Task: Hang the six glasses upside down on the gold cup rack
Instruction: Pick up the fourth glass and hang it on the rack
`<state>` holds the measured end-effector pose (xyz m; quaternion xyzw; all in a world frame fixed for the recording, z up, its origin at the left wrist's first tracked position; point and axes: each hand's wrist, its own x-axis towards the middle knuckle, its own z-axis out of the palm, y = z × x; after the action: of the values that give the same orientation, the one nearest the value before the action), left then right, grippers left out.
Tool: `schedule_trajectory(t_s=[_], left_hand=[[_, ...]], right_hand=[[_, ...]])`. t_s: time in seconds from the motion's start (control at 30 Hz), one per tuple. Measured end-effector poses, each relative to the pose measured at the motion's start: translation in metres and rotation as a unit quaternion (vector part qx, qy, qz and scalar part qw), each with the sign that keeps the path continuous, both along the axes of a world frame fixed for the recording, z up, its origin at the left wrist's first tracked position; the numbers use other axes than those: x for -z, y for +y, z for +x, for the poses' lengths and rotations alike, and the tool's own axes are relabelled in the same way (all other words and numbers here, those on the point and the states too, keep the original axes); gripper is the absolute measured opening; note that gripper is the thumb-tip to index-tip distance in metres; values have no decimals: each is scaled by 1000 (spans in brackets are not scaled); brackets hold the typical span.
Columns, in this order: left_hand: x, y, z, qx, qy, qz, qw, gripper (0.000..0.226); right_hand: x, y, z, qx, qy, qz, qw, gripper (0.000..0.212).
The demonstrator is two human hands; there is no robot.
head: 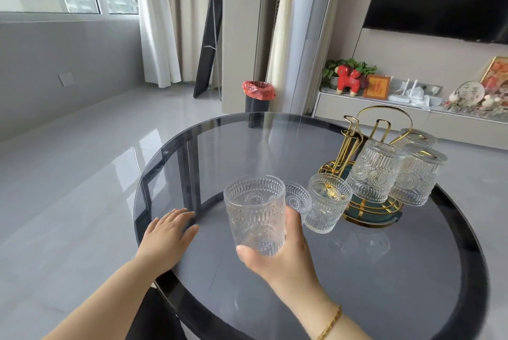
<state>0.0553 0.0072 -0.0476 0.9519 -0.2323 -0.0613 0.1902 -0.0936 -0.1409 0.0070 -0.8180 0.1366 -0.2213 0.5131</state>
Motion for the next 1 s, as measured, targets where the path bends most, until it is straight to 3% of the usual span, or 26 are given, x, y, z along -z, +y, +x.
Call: schedule_trajectory(t_s=[0.2,0.27,0.4,0.47,0.73,1.0], left_hand=[[-33,-41,-3,34,-22,-76,996,38],[-46,-65,-5,65,-43,-111,991,35],[-75,-116,-12,145,-87,-147,975,36],[-89,-141,-15,180,-102,-152,967,38],[-126,-225,-22,288,-120,-83,947,50],[-128,-277,-17,335,-129,-11,933,54]], right_hand=[[-36,-53,-31,44,-42,17,998,71],[-43,-74,-39,52,-43,29,997,63],[-56,-117,-54,108,-40,25,993,69],[-65,-136,-61,130,-54,25,990,58],[-97,-228,-70,266,-74,-33,961,61],[-150,-302,-44,329,-17,-107,938,69]])
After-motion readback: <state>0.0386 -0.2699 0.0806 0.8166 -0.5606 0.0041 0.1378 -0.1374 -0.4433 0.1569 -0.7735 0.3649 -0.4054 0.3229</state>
